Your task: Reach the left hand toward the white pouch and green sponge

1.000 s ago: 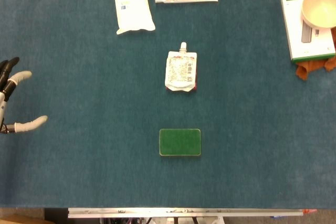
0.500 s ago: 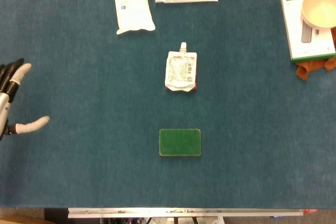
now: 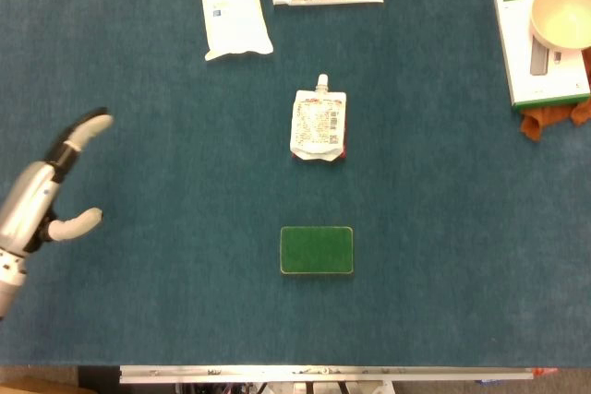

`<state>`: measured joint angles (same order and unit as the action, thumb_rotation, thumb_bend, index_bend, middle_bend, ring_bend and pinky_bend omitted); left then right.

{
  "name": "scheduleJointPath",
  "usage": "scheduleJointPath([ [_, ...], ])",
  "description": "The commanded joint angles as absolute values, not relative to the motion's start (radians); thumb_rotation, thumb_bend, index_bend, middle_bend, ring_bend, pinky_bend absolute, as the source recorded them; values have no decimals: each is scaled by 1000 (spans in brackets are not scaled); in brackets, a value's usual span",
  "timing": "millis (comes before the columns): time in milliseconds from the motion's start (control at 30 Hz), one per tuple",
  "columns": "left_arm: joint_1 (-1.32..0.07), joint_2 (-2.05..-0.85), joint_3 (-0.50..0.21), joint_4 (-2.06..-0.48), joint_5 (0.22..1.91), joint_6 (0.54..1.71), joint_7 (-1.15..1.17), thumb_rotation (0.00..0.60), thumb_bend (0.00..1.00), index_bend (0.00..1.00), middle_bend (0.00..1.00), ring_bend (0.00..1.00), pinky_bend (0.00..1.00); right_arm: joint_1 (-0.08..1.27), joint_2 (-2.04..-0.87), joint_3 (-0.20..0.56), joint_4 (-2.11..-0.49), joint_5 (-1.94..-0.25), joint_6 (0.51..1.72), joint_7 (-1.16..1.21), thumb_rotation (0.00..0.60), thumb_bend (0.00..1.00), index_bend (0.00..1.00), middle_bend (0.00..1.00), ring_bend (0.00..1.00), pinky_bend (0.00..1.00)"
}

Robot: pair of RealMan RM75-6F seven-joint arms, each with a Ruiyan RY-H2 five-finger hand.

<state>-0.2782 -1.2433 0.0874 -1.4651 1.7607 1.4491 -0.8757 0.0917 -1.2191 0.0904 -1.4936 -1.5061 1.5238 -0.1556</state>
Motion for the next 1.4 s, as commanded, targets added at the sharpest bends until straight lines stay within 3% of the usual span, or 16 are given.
scheduleJointPath([
  [33,-373,-1222,118,-1553,1818,1402,-1121,73,0,42,0,0,30,91,-1218,90,-1495,-1508,1526,-154,600,46,558,301,320,488],
  [433,-534,-1200,171,-1569,1884,1360,-1649,53,0,147,65,65,107,91,-1215,89,-1499,-1510,1525,-153,600,47,559,301,320,488],
  [733,-608,-1240,230,-1461,1978,1470,-2019,42,0,180,116,108,155,91,-1214,89,-1500,-1510,1526,-153,600,47,558,301,320,488],
  [1067,-635,-1316,257,-1342,2008,1607,-2174,1,0,213,176,156,202,91,-1213,88,-1501,-1511,1525,-153,600,47,559,301,320,488],
  [1400,-658,-1343,286,-1306,2002,1636,-2167,0,0,241,202,175,220,91,-1211,88,-1503,-1512,1526,-152,600,47,558,301,320,488],
])
